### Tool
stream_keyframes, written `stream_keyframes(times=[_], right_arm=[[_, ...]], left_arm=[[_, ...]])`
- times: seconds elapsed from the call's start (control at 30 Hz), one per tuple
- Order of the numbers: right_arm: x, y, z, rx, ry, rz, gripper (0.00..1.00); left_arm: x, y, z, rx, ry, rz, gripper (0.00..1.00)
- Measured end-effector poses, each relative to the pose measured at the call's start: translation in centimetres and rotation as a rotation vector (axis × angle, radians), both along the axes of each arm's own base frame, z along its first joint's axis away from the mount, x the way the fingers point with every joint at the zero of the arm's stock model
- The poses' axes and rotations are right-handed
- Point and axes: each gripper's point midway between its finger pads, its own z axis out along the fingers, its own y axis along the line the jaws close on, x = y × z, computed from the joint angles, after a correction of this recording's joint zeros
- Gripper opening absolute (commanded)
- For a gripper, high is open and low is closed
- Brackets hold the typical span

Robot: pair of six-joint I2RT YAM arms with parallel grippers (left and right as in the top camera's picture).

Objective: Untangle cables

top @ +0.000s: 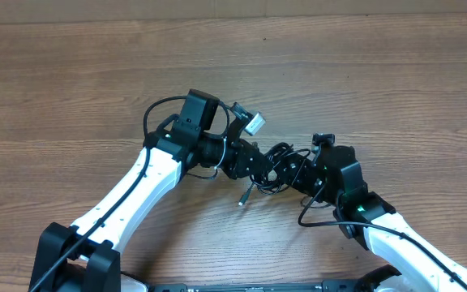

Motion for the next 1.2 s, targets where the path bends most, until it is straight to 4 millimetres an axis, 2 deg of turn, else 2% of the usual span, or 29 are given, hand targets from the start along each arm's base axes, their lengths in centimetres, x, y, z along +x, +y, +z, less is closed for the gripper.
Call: stream_keyframes(times=[0.1,0.27,0.4,0.57,0.63,0.7,0.8,0.83,0.93,0.97,1.0,1.1,1.2], right_arm=[[-0.6,-0.7,-1.2,-0.042,0.055,-0.019,0.46],[-1.3,-2.1,-2.8,-0.124,0.128,-0.068,0.52],[-0.9,-2.6,-2.6,-0.145,0.122,-0.093,0.68],[-0.9,-2.5,-2.5,-0.144,0.119,-0.092,0.79],[-1.1,-2.2,-2.4,-0.129,0.121,-0.075,0.83],[-1.2,-1.7,-2.2,-0.105,0.118,-0.046,0.94],[-1.7,-0.6,-1.7,-0.062,0.107,0.021,0.99],[-2.0,-0.2,-1.5,-0.045,0.107,0.050,1.00],[-2.7,0.6,-1.2,-0.011,0.119,0.102,1.00],[-2.9,0.8,-1.1,-0.005,0.121,0.112,1.00],[-3.0,0.9,-1.1,0.001,0.125,0.121,1.00],[-3.3,1.1,-1.0,0.009,0.131,0.138,1.00],[-3.4,1.1,-1.0,0.012,0.132,0.146,1.00]], left_arm=[[0.8,0.4,-0.3,0.025,0.036,0.058,0.04],[3.2,2.1,-0.5,0.035,0.120,0.195,0.04],[4.6,3.7,-0.1,0.000,0.187,0.272,0.04],[5.4,4.7,-0.3,0.012,0.265,0.353,0.04],[5.6,5.1,-0.9,0.043,0.306,0.400,0.04],[5.9,5.7,-1.8,0.088,0.342,0.463,0.04],[6.1,6.7,-3.1,0.163,0.405,0.566,0.06],[6.2,7.2,-3.6,0.192,0.432,0.607,0.20],[6.0,8.6,-5.2,0.281,0.508,0.727,0.54],[5.8,9.0,-5.7,0.312,0.532,0.763,0.59],[5.7,9.6,-6.2,0.344,0.556,0.805,0.69],[5.8,10.6,-6.9,0.393,0.567,0.879,0.84],[5.8,11.7,-7.5,0.446,0.575,0.940,0.85]])
